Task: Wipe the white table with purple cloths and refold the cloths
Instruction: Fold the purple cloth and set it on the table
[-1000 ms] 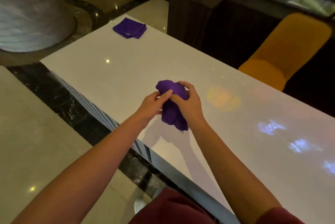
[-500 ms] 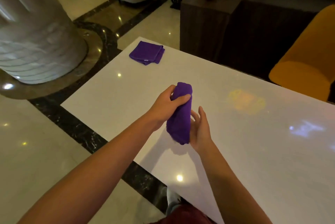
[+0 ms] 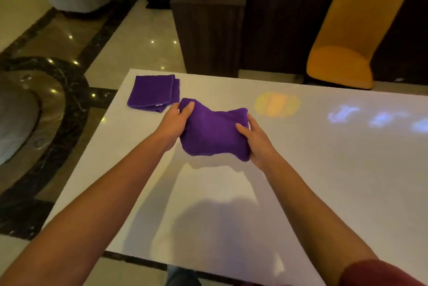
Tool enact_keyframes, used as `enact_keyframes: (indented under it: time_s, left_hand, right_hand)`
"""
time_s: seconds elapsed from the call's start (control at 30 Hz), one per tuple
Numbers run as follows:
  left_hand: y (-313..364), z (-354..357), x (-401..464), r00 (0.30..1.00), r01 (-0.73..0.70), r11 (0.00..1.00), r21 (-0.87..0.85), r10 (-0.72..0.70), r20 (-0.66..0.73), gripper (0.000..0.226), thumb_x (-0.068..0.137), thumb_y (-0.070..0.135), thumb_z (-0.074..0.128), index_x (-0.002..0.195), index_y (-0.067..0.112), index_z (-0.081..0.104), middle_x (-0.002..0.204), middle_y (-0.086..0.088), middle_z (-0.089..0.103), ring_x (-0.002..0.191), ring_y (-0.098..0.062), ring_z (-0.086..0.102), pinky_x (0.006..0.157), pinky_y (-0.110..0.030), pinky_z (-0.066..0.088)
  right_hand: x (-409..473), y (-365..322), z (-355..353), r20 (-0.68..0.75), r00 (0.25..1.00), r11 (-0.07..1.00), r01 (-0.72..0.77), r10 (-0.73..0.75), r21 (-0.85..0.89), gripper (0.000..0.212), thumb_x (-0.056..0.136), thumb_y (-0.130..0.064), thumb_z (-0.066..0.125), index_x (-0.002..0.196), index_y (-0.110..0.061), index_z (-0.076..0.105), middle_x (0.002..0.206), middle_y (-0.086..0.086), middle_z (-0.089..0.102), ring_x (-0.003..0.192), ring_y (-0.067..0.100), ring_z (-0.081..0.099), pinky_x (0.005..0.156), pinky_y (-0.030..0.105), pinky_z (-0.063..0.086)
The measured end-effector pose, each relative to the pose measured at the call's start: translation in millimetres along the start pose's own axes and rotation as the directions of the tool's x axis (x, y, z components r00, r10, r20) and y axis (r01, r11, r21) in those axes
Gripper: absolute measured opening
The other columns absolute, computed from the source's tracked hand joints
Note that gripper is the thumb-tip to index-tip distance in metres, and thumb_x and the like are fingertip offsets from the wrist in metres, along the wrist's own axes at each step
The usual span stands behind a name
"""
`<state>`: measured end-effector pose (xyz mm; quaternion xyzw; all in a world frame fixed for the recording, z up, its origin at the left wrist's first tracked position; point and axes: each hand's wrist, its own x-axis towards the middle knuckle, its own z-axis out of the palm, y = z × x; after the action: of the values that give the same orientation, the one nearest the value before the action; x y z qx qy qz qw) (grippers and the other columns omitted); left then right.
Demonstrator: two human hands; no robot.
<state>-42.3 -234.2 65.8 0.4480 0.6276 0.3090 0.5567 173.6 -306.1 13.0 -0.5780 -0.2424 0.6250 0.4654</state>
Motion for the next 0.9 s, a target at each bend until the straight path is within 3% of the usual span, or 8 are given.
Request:
enact_keyframes:
  time_s: [0.1,0.17,0.3,0.4,0.57,0.77,0.83,0.9]
  left_hand:
    - [2,-25,39,0.996,0.018,1.0,-0.026,-0.015,0.09,0.068,0.101,0.042,0.065,0.159,0.034,0.032,0.158,0.001,0.044,0.127,-0.018,0.056,0.104,-0.042,0.054]
    - [5,-45,60,0.985,0.01,0.998,-0.06,0.001,0.175,0.077,0.099,0.024,0.071,0.159,0.044,0.028,0.161,0.0,0.038,0.139,-0.025,0.05,0.111,-0.051,0.05]
    - [11,-70,99,0.921,-0.136,0.984,0.114,0.083,0.381,0.051,0.1,0.006,0.065,0.134,0.044,0.063,0.141,0.005,0.048,0.134,-0.026,0.052,0.102,-0.04,0.057]
    - [12,-72,134,0.915,-0.225,0.928,0.299,0.095,0.392,0.04,0.104,0.007,0.058,0.122,0.041,0.069,0.145,0.002,0.05,0.125,-0.02,0.052,0.088,-0.024,0.054]
    - [8,-61,200,0.934,-0.282,0.808,0.517,0.106,0.342,0.04,0.106,0.011,0.055,0.14,0.03,0.064,0.154,-0.007,0.049,0.139,-0.031,0.049,0.114,-0.041,0.046]
    - [-6,-45,277,0.928,-0.348,0.67,0.655,0.147,0.343,0.046,0.104,0.015,0.057,0.149,0.024,0.054,0.148,-0.012,0.054,0.133,-0.031,0.054,0.112,-0.039,0.044]
    - [-13,-39,293,0.923,-0.357,0.553,0.753,0.085,0.376,0.056,0.103,0.025,0.059,0.156,0.022,0.042,0.15,-0.013,0.049,0.131,-0.033,0.054,0.108,-0.043,0.046]
    - [-22,-33,298,0.903,-0.428,0.313,0.848,0.182,0.389,0.063,0.099,0.034,0.062,0.155,0.019,0.037,0.15,-0.016,0.044,0.13,-0.035,0.053,0.103,-0.046,0.049]
  right_hand:
    - [16,-13,30,-0.125,0.984,0.97,0.096,-0.127,-0.225,0.069,0.108,-0.028,0.06,0.163,-0.047,0.024,0.153,-0.008,0.049,0.121,0.018,0.062,0.087,0.037,0.065]
    - [28,-18,52,-0.189,0.968,0.948,0.105,-0.166,-0.3,0.069,0.109,-0.026,0.057,0.164,-0.048,0.021,0.159,-0.007,0.045,0.129,0.022,0.059,0.093,0.041,0.064]
    - [58,-26,81,-0.275,0.938,0.92,0.094,-0.209,-0.379,0.068,0.111,-0.024,0.054,0.166,-0.04,0.018,0.165,-0.003,0.042,0.141,0.027,0.053,0.107,0.049,0.057]
    - [85,-30,92,-0.293,0.92,0.873,0.096,-0.261,-0.478,0.066,0.112,-0.021,0.051,0.167,-0.034,0.018,0.166,-0.001,0.041,0.146,0.028,0.049,0.11,0.045,0.052]
    - [140,-43,97,-0.285,0.914,0.804,0.069,-0.287,-0.59,0.064,0.113,-0.021,0.048,0.168,-0.031,0.018,0.163,0.0,0.044,0.144,0.028,0.051,0.11,0.046,0.052]
    - [226,-45,86,-0.283,0.922,0.669,-0.036,-0.264,-0.742,0.065,0.113,-0.021,0.048,0.169,-0.027,0.016,0.161,0.008,0.048,0.14,0.035,0.055,0.11,0.046,0.051]
    - [246,-44,83,-0.364,0.905,0.605,-0.166,-0.221,-0.779,0.067,0.11,-0.024,0.053,0.168,-0.027,0.018,0.157,0.01,0.052,0.136,0.037,0.058,0.11,0.048,0.052]
    - [257,-42,80,-0.474,0.838,0.473,-0.313,-0.271,-0.824,0.071,0.105,-0.028,0.063,0.166,-0.026,0.027,0.158,0.01,0.05,0.139,0.036,0.054,0.114,0.05,0.05]
